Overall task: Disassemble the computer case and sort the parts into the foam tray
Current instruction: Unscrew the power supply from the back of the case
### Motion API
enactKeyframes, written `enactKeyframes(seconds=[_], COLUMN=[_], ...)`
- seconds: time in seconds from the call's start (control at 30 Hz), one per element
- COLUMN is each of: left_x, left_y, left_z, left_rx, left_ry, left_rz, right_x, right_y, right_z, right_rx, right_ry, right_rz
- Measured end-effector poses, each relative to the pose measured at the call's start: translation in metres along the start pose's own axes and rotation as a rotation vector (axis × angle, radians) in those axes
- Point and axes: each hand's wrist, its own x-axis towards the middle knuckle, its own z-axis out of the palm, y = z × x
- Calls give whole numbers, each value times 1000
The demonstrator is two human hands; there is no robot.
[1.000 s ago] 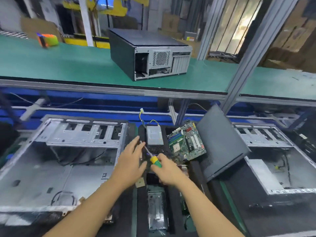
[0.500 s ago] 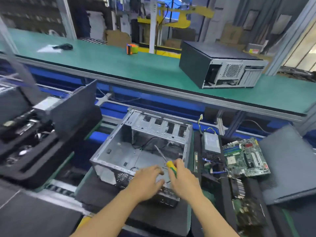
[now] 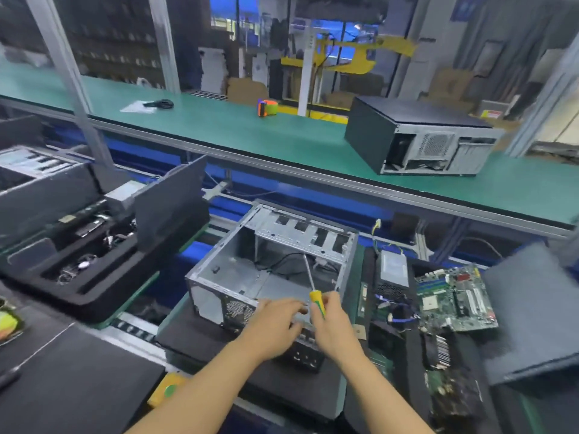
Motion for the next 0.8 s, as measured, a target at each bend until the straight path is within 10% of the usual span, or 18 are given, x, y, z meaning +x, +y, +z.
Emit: enactKeyframes(seconds=[0.37, 0.57, 0.8], left_x=[-67, -132, -173], left_y=[-12, -90, -149], left_z=[44, 69, 61], left_rx=[-202, -42, 72], left_ry=[679, 334, -38], left_rz=[-433, -881, -869], right_x=[-37, -46, -31], right_y=[49, 23, -11], right_z=[-33, 16, 99], right_rx=[35, -28, -162], right_ry=[-112, -280, -425], right_rz=[-26, -141, -122])
